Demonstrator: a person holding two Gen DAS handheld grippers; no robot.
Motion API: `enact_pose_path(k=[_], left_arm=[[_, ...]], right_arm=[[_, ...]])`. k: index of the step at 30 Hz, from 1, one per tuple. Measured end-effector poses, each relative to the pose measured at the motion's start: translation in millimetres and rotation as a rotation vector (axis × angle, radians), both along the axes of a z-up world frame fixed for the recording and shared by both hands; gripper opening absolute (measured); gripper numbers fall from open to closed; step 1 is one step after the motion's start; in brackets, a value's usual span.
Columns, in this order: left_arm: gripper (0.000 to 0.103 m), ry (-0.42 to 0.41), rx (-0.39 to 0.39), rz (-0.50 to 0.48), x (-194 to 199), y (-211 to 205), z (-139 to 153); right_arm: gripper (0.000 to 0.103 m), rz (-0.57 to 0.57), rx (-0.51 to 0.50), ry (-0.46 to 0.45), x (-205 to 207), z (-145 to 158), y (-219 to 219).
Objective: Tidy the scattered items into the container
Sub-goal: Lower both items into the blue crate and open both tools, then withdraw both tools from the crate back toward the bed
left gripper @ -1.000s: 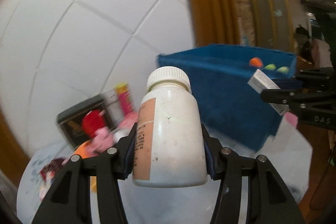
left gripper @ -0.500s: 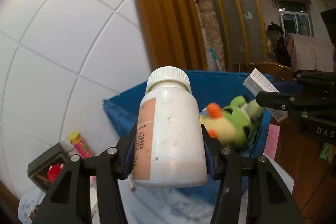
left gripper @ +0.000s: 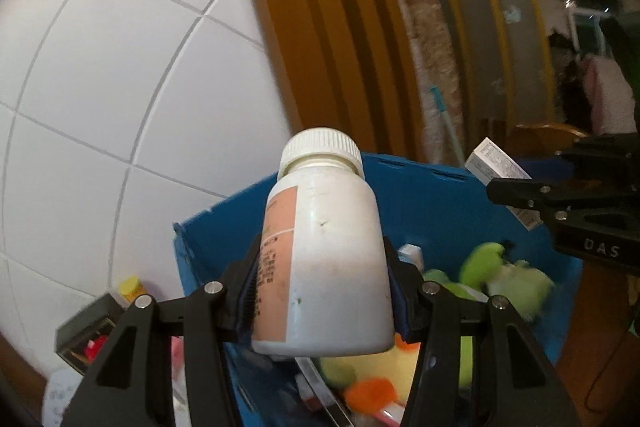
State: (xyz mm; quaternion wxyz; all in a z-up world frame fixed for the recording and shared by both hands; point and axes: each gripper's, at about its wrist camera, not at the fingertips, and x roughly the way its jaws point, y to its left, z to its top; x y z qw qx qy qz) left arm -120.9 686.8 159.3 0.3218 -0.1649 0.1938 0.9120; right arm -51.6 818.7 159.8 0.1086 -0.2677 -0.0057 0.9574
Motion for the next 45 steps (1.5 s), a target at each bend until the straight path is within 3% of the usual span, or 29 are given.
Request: enact_pose_path(k=[2,4,5,6,13,20,33,45], left_arm=[[0.059,0.004,-0.009,0.026,-9.3,7.1,7.2],[0.099,0.065,-0.005,0.078,-10.4,9.8,17.2],[0.103,0.091,0.004,0.092,-9.0,9.2,21.3],[0.103,0.112,0.015,0.099,-6.8,6.2,25.4],[0.103,0.173,0.034,0.157,3.9,-6.6,41.3],[0.103,0.172,0.045,0.165,22.8,-23.9,42.3],[0.103,0.17,0.09,0.185,78.1,-62.3,20.7],[0.103,0.118,0.062,0.152,116.7,-126.1,-14.1]], right_arm=[[0.027,0.007,-0.016,-0.025,-22.8,2.2,7.3],[0.045,0.017,-0.015,-0.016,-36.0,7.9,10.6],[0.051,0.018,-0.001,-0.002,-37.8,11.9,8.7],[0.058,0.021,0.012,0.009,-38.4,14.4,7.0],[0.059,0.028,0.047,0.051,-34.3,22.3,-6.4],[0.06,0.028,0.051,0.092,-17.3,23.5,-16.9],[0.065,0.044,-0.006,0.145,49.4,0.5,-33.6],[0.069,0.036,0.007,0.146,112.1,-27.0,-97.3]])
